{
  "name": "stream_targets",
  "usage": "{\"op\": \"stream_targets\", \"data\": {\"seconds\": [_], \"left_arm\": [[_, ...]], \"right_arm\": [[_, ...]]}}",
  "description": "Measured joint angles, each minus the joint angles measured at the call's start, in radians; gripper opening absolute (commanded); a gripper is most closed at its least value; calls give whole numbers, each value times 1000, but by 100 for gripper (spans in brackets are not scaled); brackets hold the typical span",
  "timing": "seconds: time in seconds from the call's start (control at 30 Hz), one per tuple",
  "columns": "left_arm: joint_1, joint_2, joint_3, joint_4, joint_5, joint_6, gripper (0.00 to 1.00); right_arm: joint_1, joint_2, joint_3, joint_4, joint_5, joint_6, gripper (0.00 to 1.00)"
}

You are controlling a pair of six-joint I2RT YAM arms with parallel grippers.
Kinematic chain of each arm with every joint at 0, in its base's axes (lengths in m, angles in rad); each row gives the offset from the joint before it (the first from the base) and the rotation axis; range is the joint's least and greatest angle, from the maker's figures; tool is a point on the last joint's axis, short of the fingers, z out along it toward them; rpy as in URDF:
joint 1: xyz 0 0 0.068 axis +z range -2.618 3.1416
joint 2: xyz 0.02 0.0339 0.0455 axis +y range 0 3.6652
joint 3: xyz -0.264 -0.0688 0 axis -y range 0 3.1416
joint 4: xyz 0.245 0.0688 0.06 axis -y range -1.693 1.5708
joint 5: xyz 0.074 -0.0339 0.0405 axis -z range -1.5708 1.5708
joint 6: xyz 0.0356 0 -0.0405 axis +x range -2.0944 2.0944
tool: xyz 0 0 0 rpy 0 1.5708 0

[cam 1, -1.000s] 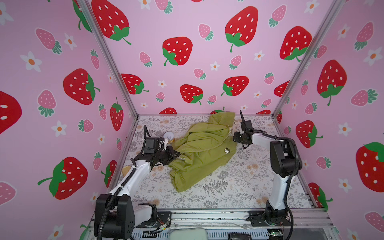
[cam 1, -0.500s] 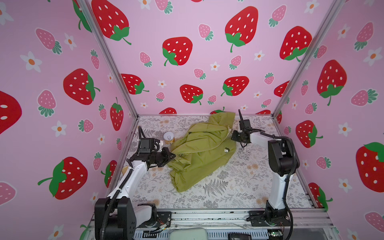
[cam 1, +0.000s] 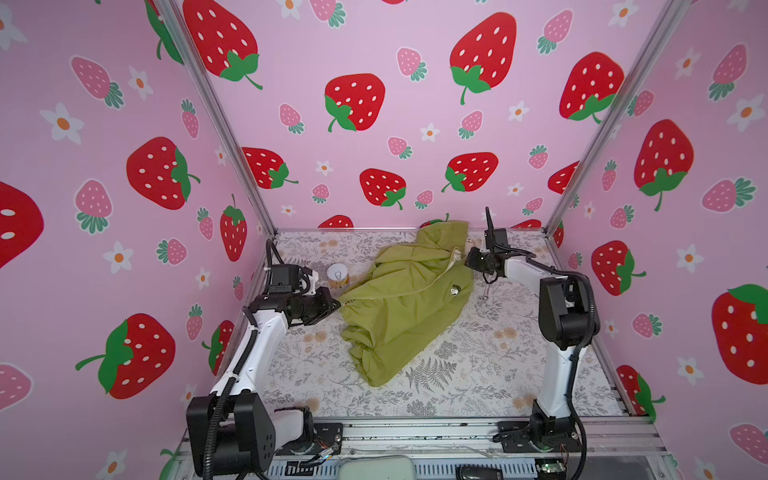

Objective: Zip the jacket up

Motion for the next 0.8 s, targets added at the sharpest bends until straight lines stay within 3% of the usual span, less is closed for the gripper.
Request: {"op": "stream_targets", "data": {"seconds": [0.1, 0.27, 0.37, 0.5, 0.8], "left_arm": [[1, 10, 8, -10, 2, 23, 0], [3, 17, 10, -20, 18, 51, 0], [4, 18, 10, -27, 29, 56, 0], [4, 19, 10, -24, 50, 54, 0], [4, 23, -50, 58, 93, -4, 0]], "right_arm": [[-1, 18, 1, 1, -11, 8, 1], [-9, 16, 0, 3, -24, 24, 44], [-16, -5, -13, 6, -18, 22, 63], [-18, -82, -56, 6, -3, 21, 69], [35, -309, -199, 63, 2, 18, 72]]}}
